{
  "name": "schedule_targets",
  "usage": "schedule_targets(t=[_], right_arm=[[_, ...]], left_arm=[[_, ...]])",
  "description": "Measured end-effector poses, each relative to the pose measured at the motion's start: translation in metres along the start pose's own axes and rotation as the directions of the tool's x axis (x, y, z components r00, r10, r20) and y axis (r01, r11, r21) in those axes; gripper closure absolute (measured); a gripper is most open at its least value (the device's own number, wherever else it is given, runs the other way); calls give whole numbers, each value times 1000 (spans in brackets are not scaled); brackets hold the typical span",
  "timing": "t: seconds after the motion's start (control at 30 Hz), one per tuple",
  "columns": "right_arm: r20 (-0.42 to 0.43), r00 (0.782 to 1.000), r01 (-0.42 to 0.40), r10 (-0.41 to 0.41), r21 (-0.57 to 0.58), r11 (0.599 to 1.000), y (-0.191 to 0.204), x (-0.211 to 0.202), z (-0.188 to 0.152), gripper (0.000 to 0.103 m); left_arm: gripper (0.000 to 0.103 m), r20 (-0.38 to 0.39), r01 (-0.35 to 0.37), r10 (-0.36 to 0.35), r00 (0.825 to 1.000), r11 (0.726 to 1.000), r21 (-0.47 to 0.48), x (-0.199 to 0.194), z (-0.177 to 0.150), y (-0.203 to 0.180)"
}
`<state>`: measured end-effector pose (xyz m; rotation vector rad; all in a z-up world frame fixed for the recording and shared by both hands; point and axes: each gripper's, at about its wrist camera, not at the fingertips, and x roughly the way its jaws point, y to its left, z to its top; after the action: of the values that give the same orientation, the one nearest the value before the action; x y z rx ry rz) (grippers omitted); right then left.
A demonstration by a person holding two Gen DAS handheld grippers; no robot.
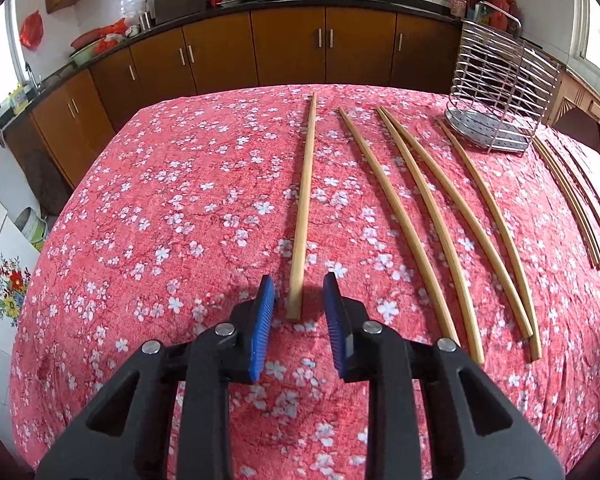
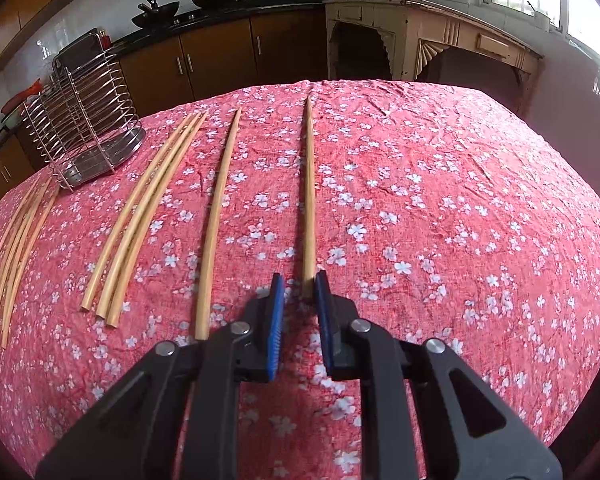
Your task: Organize utensils
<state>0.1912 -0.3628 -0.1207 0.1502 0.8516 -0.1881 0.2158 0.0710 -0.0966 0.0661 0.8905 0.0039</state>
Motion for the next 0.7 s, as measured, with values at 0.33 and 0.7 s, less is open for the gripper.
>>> schedule_targets(t=[0.33,0.7], right_arm=[[43,999,-11,11,3,1000,-4,-13,-2,95],[249,968,-33,35,-11,999,-5,-85,22,96]], left_arm=[[96,10,25,-25,1000,1000,-15,-6,-3,1],[96,229,61,-53,972,998,-27,-83,14,15]])
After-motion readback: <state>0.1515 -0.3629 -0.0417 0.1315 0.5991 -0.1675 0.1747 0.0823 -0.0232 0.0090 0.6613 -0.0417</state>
